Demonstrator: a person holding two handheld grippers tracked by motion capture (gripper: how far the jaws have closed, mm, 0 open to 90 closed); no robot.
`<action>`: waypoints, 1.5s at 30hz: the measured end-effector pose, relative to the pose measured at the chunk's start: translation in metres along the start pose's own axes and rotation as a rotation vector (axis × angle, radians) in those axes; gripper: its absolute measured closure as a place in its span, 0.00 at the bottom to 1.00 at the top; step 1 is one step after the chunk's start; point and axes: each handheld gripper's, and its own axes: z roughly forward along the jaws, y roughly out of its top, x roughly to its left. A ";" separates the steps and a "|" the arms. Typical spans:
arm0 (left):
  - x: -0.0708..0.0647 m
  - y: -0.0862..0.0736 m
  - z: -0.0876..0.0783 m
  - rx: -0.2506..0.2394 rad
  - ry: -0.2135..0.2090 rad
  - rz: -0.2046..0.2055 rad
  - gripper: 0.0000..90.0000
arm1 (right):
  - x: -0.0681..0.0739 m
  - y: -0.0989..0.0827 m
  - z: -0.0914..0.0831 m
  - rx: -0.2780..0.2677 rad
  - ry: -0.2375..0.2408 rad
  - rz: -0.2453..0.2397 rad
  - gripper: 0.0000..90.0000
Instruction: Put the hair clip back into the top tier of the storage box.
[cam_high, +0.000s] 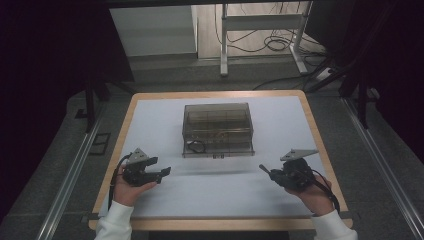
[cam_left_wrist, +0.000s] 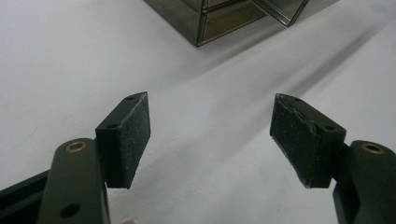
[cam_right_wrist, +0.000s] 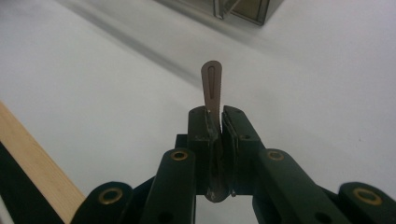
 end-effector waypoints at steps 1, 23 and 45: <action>0.000 0.000 0.000 0.000 -0.001 0.000 0.32 | 0.001 0.001 0.000 -0.005 0.002 0.000 0.91; 0.000 0.000 0.001 0.003 0.000 0.002 0.32 | 0.013 0.022 -0.006 -0.049 0.023 -0.043 0.91; 0.001 0.000 0.001 0.001 -0.002 -0.002 0.32 | 0.023 0.041 -0.010 -0.085 0.042 -0.075 0.91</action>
